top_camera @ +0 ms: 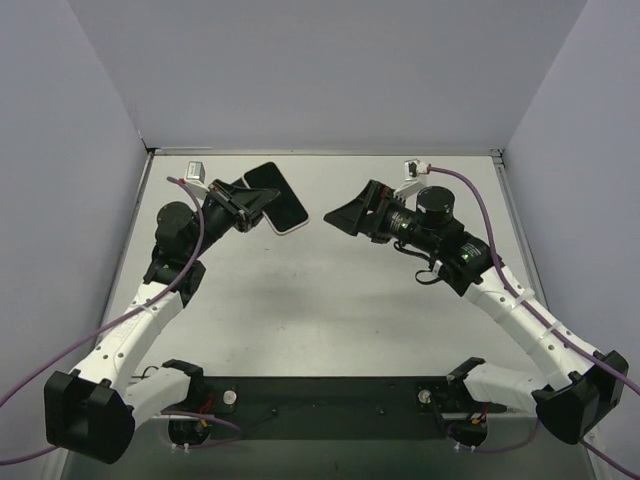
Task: Take the phone out of the phone case
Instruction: Remove the phone case from the phone.
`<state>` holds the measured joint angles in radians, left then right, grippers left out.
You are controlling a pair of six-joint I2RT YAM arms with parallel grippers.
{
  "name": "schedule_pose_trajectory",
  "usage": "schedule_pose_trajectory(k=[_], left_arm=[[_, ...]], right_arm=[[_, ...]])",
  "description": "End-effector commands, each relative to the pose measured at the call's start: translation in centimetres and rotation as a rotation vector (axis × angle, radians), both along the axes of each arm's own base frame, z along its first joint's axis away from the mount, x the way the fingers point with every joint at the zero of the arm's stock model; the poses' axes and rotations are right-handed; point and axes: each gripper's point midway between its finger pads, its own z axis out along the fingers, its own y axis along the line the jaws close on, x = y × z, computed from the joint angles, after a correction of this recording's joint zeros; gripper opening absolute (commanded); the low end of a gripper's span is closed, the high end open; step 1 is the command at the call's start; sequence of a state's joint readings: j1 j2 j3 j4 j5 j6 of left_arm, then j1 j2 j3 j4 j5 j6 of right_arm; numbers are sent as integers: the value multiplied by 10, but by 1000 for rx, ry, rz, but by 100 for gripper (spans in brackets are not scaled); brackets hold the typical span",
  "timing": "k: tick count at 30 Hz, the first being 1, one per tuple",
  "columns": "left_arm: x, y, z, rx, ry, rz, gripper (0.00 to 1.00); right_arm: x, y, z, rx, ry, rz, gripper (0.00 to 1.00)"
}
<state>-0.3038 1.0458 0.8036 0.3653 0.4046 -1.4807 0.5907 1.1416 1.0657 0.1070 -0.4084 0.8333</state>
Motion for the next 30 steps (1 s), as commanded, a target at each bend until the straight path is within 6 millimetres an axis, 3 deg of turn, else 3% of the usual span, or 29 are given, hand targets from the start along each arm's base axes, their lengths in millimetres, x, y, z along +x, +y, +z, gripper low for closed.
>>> schedule_pose_trajectory(k=[1, 7, 14, 18, 19, 21, 25, 30], left_arm=[[-8, -4, 20, 18, -149, -44, 0], [-14, -10, 15, 16, -159, -63, 0], [-18, -11, 13, 16, -166, -70, 0], [-19, -10, 17, -6, -176, -73, 0], [-19, -10, 19, -12, -183, -72, 0], [-20, -10, 19, -16, -180, -73, 0], [-20, -9, 21, -18, -186, -70, 0], [-20, -9, 22, -24, -187, -68, 0]], right_arm=[[-6, -9, -37, -104, 19, 15, 97], [-19, 9, -31, -25, 35, 126, 91], [-27, 28, -4, 127, 41, 211, 91], [-24, 48, -8, 210, 136, 270, 86], [-22, 52, 5, 265, 93, 285, 79], [-23, 59, 3, 316, 148, 306, 68], [-21, 63, 7, 373, 164, 314, 32], [-22, 63, 15, 444, 186, 313, 5]])
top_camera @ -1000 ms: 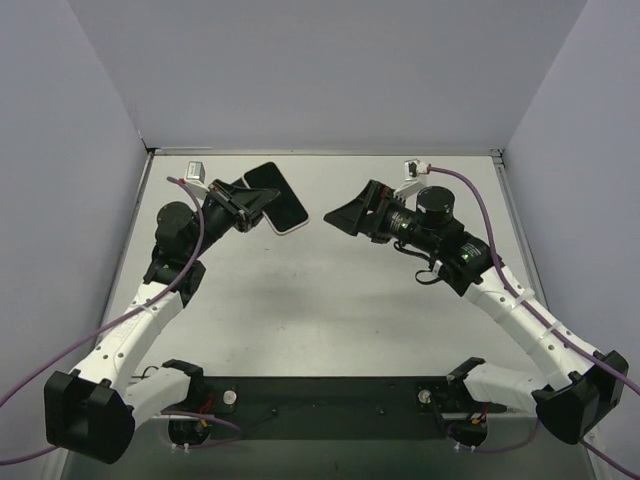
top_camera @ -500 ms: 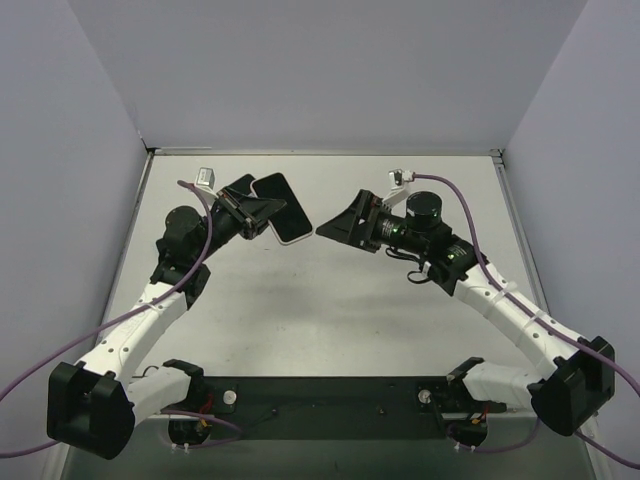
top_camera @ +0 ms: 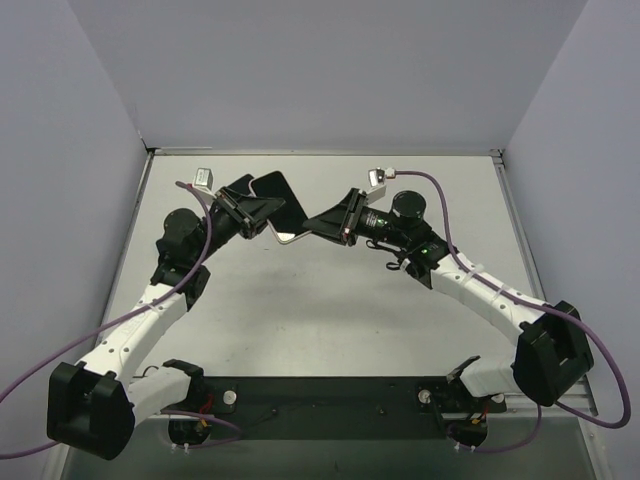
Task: Take the phone out of the phone case
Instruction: Remove the phone case from the phone.
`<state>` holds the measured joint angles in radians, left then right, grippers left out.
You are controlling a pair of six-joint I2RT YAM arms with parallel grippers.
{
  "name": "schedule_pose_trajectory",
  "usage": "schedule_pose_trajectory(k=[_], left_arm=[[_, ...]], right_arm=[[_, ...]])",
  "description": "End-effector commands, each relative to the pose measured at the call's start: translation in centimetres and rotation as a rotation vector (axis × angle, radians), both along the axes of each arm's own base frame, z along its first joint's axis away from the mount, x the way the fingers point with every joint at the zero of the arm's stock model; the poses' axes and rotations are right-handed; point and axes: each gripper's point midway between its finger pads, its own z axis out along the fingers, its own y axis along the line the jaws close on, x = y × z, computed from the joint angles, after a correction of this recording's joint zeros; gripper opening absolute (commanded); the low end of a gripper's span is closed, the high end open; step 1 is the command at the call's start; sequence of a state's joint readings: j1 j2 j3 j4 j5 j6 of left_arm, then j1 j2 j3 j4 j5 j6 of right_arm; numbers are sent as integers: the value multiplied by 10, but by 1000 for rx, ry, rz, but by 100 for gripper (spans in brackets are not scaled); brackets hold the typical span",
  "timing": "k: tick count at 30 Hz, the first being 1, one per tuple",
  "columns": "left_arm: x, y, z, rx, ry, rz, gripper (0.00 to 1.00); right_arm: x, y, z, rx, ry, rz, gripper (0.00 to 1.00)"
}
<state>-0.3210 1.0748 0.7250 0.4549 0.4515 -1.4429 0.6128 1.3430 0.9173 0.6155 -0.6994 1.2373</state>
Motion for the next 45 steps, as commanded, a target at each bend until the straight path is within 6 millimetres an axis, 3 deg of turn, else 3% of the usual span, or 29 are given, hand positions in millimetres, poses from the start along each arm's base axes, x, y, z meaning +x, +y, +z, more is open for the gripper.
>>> schedule_pose_trajectory(k=[1, 6, 7, 9, 11, 16, 21, 25, 32, 45], left_arm=[[-15, 2, 53, -72, -180, -14, 0], [-14, 6, 65, -149, -218, -1, 0], [-19, 9, 80, -195, -291, -3, 0], [-18, 10, 87, -260, -300, -23, 0], [-25, 11, 107, -315, -363, -49, 0], [-28, 12, 137, -383, -449, -73, 0], [-35, 16, 173, -464, -531, -101, 0], [-45, 21, 195, -520, -588, -122, 0], [-62, 29, 227, -606, -654, -140, 0], [-107, 39, 267, -738, -726, -192, 0]], right_arm=[[-8, 2, 36, 168, -16, 25, 0], [-8, -4, 67, 335, 5, 21, 0], [-9, -6, 82, 383, -24, 28, 0], [-6, -5, 102, 443, -14, 45, 0], [-4, -6, 124, 514, -12, 63, 0], [5, -12, 160, 725, 27, 112, 0], [28, -8, 156, 822, 123, 100, 0], [34, -7, 158, 897, 190, 117, 0], [43, 12, 146, 933, 283, 138, 0], [60, 26, 138, 962, 328, 123, 0]])
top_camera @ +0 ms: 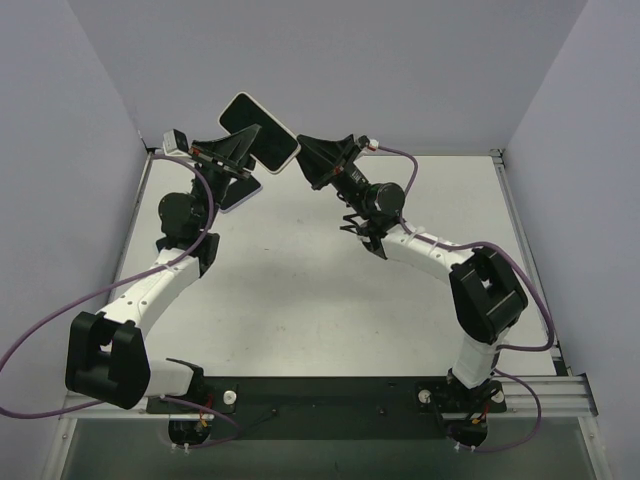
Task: Take the phone out of the phone case
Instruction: Remove the phone case from the phone.
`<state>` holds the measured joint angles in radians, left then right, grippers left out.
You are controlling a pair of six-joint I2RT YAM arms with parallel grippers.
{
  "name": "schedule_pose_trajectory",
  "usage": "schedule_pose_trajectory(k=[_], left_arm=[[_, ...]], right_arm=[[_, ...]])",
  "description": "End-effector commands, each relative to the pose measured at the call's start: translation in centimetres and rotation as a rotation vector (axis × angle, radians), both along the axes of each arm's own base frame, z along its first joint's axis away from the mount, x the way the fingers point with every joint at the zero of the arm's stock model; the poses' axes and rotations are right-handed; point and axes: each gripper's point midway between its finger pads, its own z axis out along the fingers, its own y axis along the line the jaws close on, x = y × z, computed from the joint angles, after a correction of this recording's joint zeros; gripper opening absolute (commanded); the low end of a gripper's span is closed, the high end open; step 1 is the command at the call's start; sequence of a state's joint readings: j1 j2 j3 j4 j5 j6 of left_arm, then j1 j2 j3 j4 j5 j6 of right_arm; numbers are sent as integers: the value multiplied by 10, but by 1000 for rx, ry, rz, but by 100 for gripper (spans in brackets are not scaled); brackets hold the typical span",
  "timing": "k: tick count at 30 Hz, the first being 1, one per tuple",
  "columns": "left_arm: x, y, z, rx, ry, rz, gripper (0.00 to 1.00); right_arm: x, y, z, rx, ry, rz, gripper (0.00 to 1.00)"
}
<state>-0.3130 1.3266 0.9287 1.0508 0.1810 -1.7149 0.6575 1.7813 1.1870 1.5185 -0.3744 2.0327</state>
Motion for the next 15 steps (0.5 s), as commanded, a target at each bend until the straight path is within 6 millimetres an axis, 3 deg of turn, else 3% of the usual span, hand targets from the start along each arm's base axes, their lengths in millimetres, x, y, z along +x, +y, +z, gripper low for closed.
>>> schedule_pose_trajectory(k=[1, 9, 15], left_arm=[[-156, 8, 123, -202, -491, -280, 0], [-174, 13, 135, -261, -528, -313, 0], [-185, 18, 143, -280, -548, -322, 0]], right_arm=[[-11, 10, -9, 126, 90, 173, 0], [-9, 31, -21, 119, 109, 193, 0], [-7, 45, -43, 86, 140, 198, 0]])
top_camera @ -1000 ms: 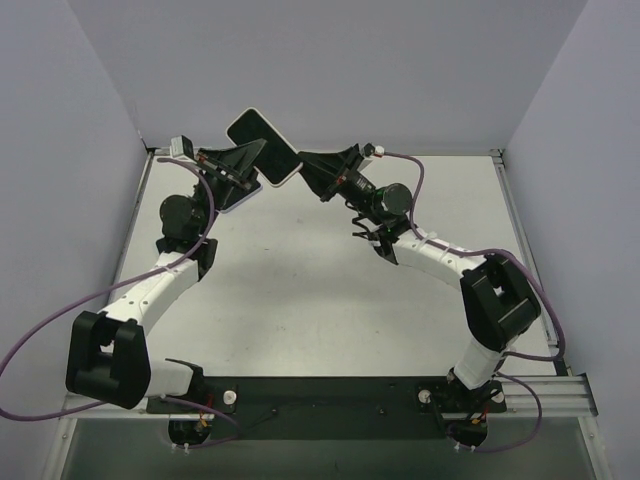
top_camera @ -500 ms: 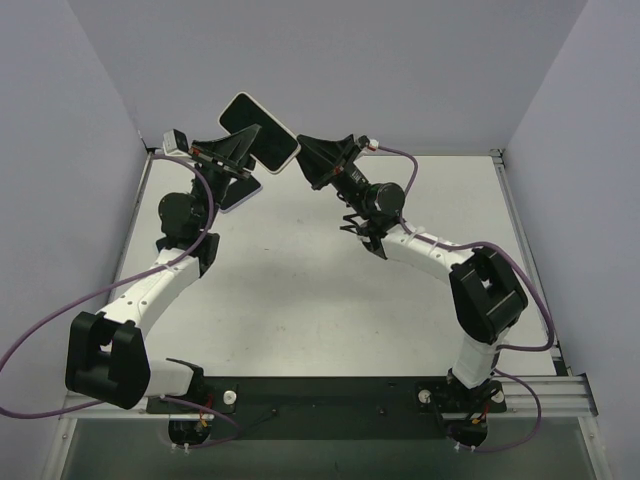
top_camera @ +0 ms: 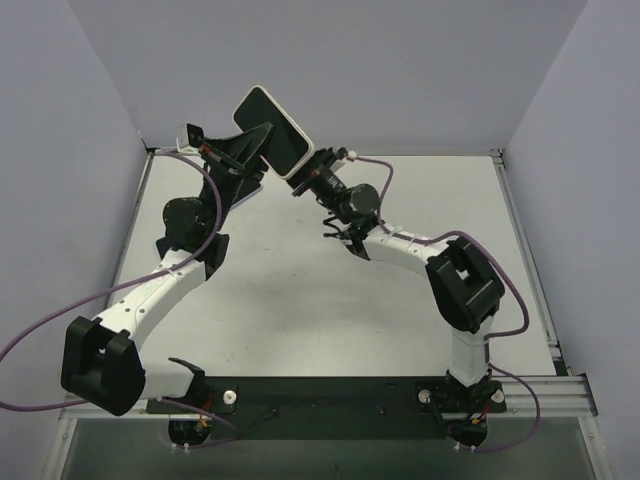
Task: Take the phone out of the phone case
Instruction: Remove the phone case from the phone.
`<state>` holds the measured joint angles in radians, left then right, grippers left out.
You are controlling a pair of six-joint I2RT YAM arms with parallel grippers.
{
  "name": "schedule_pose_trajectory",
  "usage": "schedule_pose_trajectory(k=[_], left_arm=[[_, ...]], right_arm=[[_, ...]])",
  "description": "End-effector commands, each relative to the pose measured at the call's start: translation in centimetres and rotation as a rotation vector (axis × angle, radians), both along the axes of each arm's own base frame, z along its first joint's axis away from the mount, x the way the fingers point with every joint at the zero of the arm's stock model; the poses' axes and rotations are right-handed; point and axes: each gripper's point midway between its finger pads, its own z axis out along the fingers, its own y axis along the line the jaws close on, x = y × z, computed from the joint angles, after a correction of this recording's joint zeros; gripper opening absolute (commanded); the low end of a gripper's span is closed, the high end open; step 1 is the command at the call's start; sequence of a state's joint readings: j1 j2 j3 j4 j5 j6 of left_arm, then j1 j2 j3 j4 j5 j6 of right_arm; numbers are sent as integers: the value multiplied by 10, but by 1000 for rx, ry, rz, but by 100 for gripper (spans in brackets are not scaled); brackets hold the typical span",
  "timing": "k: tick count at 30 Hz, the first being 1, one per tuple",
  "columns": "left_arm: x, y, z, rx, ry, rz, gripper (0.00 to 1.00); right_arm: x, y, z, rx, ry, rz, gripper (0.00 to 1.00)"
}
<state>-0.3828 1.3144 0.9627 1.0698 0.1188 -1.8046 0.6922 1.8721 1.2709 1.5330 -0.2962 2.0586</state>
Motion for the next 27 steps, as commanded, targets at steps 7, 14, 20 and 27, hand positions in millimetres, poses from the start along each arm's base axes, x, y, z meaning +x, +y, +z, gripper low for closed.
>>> schedule_pose_trajectory(k=[7, 14, 20, 27], left_arm=[[-165, 27, 113, -161, -529, -205, 0], [-138, 1, 58, 10, -354, -234, 0], [-107, -38, -48, 309, -73, -352, 0], [-118, -70, -147, 681, 7, -532, 0]], right_arm=[[-21, 25, -69, -52, 82, 166, 0], [-8, -32, -135, -276, 127, 58, 18], [-10, -90, -162, -486, 115, 25, 47], [-26, -123, -151, -792, -61, -35, 57]])
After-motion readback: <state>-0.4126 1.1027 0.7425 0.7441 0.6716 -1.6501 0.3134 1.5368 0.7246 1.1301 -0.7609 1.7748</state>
